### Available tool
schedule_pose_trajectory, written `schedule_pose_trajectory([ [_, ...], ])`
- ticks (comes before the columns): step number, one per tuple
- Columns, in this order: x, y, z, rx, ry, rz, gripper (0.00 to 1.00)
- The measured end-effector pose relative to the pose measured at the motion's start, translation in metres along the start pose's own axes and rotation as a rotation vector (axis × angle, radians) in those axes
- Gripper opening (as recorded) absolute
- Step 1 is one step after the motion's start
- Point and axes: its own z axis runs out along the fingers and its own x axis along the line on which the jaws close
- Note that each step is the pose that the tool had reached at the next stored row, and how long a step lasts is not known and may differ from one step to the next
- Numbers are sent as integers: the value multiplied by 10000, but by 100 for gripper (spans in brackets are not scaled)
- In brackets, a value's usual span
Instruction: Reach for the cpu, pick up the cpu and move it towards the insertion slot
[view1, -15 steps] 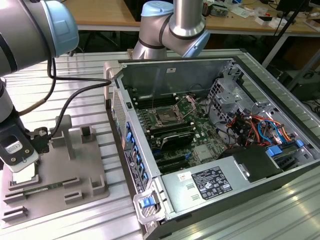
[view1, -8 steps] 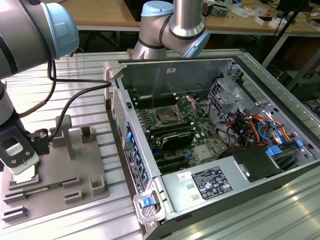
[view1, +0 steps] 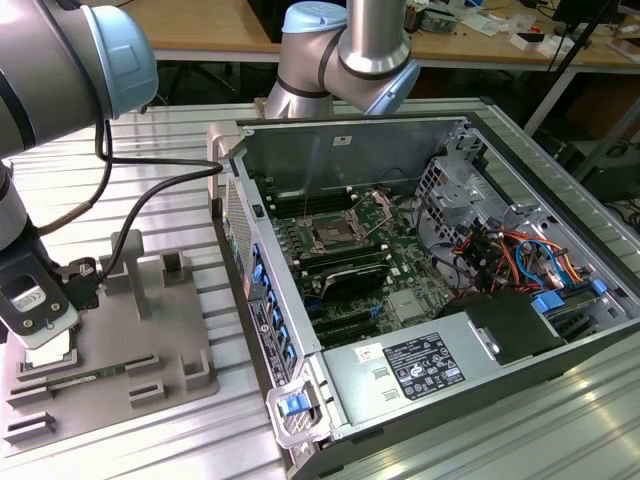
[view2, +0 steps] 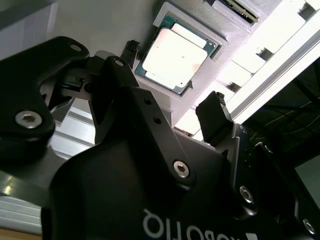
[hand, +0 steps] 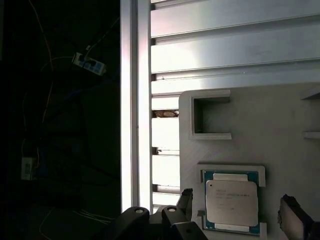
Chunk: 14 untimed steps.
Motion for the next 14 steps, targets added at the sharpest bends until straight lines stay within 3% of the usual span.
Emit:
schedule_pose_trajectory([
  [2, 0, 0, 2, 0, -1, 0, 75],
  [4, -1, -18, 48, -1, -2, 0, 75],
  [5, -2, -21, 126, 2, 70, -90, 75],
  [14, -3, -35, 205, 4, 73, -168, 75],
])
